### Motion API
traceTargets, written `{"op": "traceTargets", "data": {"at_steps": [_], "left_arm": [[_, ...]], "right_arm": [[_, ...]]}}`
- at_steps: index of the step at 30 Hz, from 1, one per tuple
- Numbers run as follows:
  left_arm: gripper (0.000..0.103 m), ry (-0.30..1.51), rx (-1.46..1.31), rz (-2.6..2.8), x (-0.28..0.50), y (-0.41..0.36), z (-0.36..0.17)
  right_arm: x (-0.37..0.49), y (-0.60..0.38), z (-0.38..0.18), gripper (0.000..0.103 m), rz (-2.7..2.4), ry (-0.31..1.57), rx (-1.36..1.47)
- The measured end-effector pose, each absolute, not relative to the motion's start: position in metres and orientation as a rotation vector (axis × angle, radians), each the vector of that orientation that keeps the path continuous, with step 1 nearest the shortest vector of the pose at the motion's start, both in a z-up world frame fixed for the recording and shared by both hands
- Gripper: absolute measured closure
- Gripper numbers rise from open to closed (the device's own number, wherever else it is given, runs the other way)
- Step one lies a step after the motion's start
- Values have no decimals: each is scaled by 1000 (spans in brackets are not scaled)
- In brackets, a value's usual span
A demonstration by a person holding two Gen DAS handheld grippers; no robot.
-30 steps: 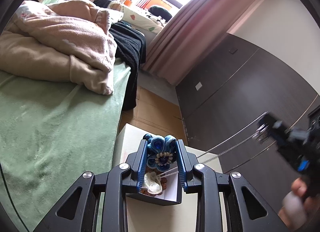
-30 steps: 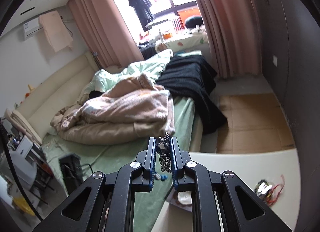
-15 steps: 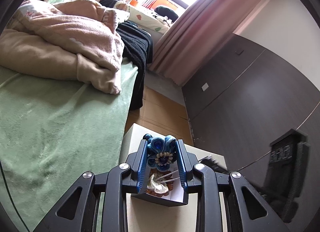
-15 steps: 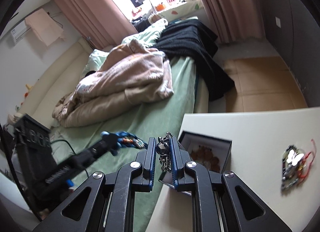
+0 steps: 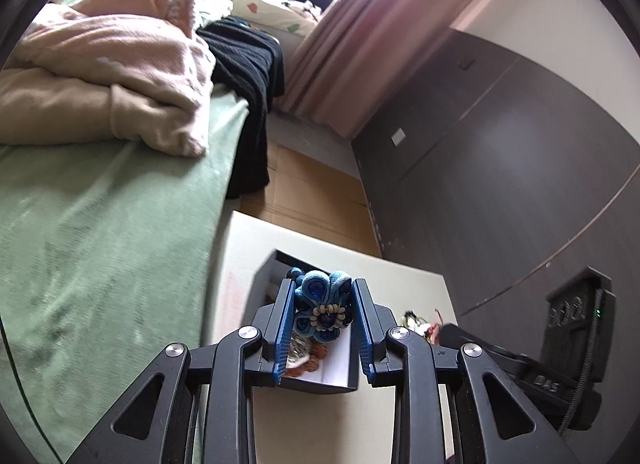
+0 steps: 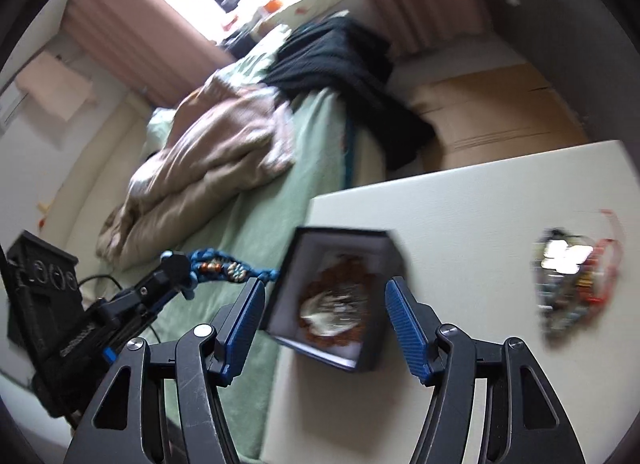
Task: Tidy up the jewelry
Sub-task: 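Carry the necklace into the black box with both tools and release it, then grasp the beaded bracelet with red string with the left tool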
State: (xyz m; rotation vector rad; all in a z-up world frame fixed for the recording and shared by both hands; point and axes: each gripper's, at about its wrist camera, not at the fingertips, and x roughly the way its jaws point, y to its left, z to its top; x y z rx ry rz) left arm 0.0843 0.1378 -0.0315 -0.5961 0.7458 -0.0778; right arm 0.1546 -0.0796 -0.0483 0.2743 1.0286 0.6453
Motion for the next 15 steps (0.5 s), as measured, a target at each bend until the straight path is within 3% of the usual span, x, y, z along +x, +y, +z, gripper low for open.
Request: {"op": "traceTargets", "data": {"at_steps": [3, 5, 7, 8, 15], "left_arm": [[74, 767, -579, -92, 89, 125, -34], [66, 801, -574, -77, 94, 119, -39], [42, 846, -580, -69, 99, 115, -48], [39, 862, -579, -56, 101, 114, -52], [39, 843, -565, 11, 95, 106, -51]], "right_arm": [[148, -114, -46, 39, 600, 1017, 313], [143, -135, -49, 39, 560, 1017, 340], [138, -159, -51, 39, 516, 1017, 369], [137, -168, -53, 39, 501, 1017, 384], [122, -208, -52, 39, 451, 1010, 439]]}}
